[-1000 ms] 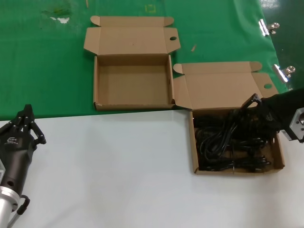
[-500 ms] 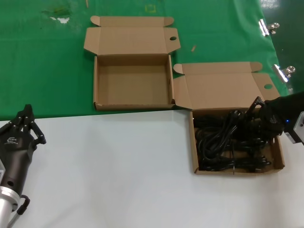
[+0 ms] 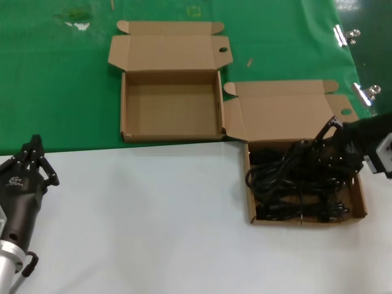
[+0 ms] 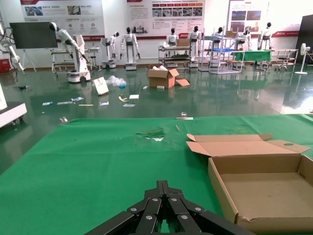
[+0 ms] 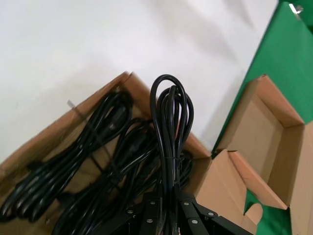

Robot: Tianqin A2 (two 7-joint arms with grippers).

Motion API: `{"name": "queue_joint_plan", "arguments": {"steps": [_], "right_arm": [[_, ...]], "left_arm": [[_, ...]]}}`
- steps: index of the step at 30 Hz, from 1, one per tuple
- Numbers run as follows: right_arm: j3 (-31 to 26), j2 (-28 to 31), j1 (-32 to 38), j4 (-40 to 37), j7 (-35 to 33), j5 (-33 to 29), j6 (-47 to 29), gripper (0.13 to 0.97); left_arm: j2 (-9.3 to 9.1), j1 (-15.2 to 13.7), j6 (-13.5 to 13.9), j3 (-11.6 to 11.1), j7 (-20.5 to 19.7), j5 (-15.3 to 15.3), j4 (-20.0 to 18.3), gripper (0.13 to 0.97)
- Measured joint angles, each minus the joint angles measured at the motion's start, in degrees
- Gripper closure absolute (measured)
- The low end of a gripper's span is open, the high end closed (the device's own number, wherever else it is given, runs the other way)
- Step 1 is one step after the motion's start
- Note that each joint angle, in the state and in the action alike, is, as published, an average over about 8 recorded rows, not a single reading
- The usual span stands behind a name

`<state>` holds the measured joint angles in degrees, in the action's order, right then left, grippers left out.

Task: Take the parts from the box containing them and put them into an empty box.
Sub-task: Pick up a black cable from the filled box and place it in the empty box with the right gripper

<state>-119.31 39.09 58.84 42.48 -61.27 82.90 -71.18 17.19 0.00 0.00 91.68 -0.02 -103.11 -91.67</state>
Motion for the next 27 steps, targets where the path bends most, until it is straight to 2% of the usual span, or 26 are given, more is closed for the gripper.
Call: {"name": "queue_joint_plan", "arguments": {"steps": [8, 14, 20, 27], "right_arm": [[0.52, 2.03, -0.67, 8.35, 14.56, 0.54, -1.99, 0.926], [0.12, 1.07, 1.60, 9.70, 22.87, 0.19, -3.14, 0.926], [-0.95, -2.37, 5.16, 6.48, 25.18, -0.95, -2.43, 0.926], [-2.46, -8.82, 10.00, -1.60, 23.71, -2.42, 0.14, 0.926]], "left_arm": [[0.00, 0.00, 0.00, 0.00, 0.00, 0.00, 0.00, 0.957], [0.00, 0.00, 0.00, 0.00, 0.00, 0.00, 0.00, 0.957], [0.00, 0.00, 0.00, 0.00, 0.00, 0.00, 0.00, 0.957], [0.00, 0.00, 0.00, 0.00, 0.00, 0.00, 0.00, 0.957]]}}
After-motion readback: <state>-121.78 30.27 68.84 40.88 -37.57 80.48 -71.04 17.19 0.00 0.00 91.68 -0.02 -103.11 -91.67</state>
